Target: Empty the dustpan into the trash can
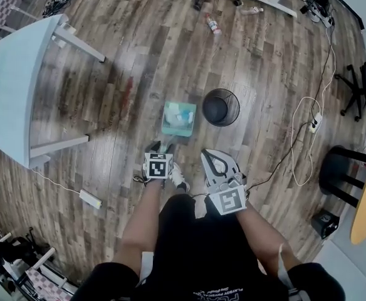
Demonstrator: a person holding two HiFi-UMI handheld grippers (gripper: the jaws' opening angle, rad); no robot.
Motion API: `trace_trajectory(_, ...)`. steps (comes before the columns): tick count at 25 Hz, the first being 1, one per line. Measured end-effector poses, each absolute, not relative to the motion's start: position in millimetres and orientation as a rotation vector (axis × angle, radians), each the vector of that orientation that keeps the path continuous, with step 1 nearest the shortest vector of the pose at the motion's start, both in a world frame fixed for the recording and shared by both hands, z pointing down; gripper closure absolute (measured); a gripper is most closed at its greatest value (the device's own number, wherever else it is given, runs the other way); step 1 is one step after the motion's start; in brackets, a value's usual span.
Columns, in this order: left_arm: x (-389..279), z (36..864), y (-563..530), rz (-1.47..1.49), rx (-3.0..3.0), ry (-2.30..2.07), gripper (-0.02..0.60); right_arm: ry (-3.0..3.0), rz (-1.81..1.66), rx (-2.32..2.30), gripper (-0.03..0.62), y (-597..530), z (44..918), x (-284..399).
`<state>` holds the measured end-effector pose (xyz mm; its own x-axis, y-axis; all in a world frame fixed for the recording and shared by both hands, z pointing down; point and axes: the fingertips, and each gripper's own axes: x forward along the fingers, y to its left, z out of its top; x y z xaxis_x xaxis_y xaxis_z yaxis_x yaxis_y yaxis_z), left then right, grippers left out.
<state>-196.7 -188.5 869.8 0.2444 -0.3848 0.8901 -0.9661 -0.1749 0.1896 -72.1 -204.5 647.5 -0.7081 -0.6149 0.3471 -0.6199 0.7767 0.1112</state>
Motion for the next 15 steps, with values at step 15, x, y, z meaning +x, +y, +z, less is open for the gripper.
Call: trace_trajectory(15,-189.6,882.8,-197.2,0.905,1.655,-1.276,0.453,-2.578,0.067,0.984,0.571,-203.3,657.0,-46.4)
